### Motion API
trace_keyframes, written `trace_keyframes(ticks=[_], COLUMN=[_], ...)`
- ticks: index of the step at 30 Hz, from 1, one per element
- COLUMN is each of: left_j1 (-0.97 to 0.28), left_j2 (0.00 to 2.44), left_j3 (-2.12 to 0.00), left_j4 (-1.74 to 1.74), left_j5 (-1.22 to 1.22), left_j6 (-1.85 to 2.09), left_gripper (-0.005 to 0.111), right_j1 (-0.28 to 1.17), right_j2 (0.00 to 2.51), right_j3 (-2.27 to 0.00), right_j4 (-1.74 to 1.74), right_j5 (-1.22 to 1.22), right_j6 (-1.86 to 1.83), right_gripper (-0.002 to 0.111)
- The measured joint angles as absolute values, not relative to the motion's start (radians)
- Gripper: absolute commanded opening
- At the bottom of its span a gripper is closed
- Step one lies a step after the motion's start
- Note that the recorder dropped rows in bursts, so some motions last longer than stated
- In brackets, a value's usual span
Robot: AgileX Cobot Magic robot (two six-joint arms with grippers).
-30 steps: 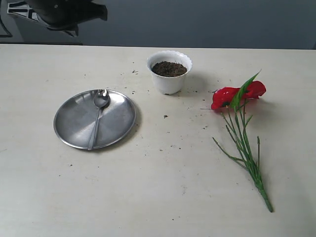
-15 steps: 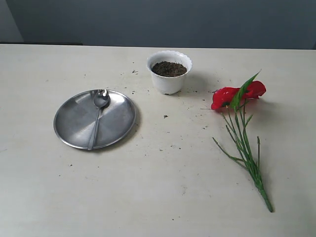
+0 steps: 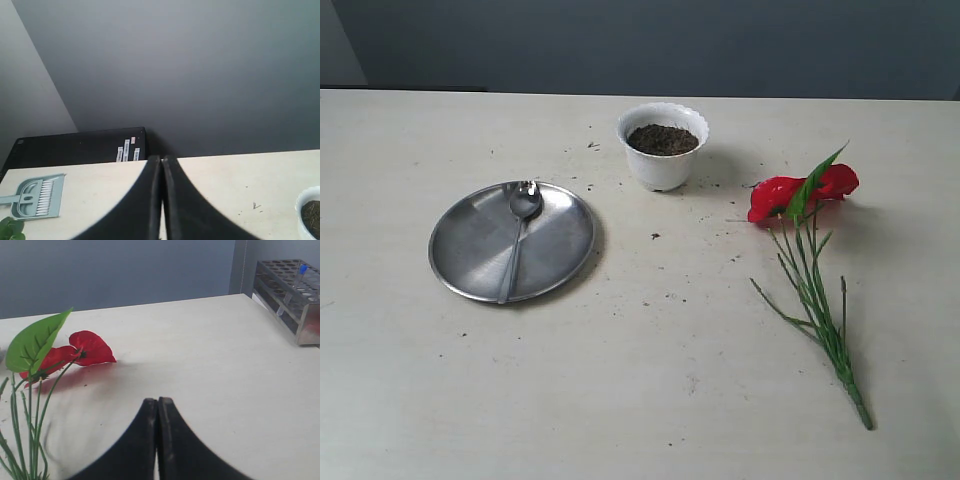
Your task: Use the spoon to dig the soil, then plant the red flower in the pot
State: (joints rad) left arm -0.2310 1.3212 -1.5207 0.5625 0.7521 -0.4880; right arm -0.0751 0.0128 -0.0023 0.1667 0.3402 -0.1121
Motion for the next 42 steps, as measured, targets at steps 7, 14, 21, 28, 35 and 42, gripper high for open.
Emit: trace_keyframes(ticks=[7, 14, 21, 28, 35, 42], left_j1=[-0.231, -0.231, -0.155, 0.004, 0.138, 0.256], left_j2=[1.316, 1.316, 1.28, 1.206, 1.113, 0.99], left_j3=[-1.521, -1.521, -1.48, -1.322, -1.154, -0.956], left_j4=[0.571, 0.572, 0.499, 0.414, 0.399, 0.398], left_j5=[0.727, 0.723, 0.641, 0.464, 0.329, 0.206], left_j6=[-0.488, -0.488, -0.488, -0.488, -0.488, -0.488], left_gripper=[0.0, 0.0, 0.0, 0.0, 0.0, 0.0], right_j1=[-0.075, -0.075, -0.075, -0.075, -0.075, -0.075], right_j2=[0.013, 0.013, 0.013, 0.013, 0.013, 0.013], right_j3=[-0.002, -0.002, -0.002, -0.002, -0.002, -0.002], right_j4=[0.167, 0.167, 0.167, 0.167, 0.167, 0.167], right_j5=[0.34, 0.34, 0.34, 0.34, 0.34, 0.34], right_j6=[-0.112, -0.112, -0.112, -0.112, -0.112, -0.112], right_gripper=[-0.001, -0.001, -0.001, -0.001, -0.001, -0.001])
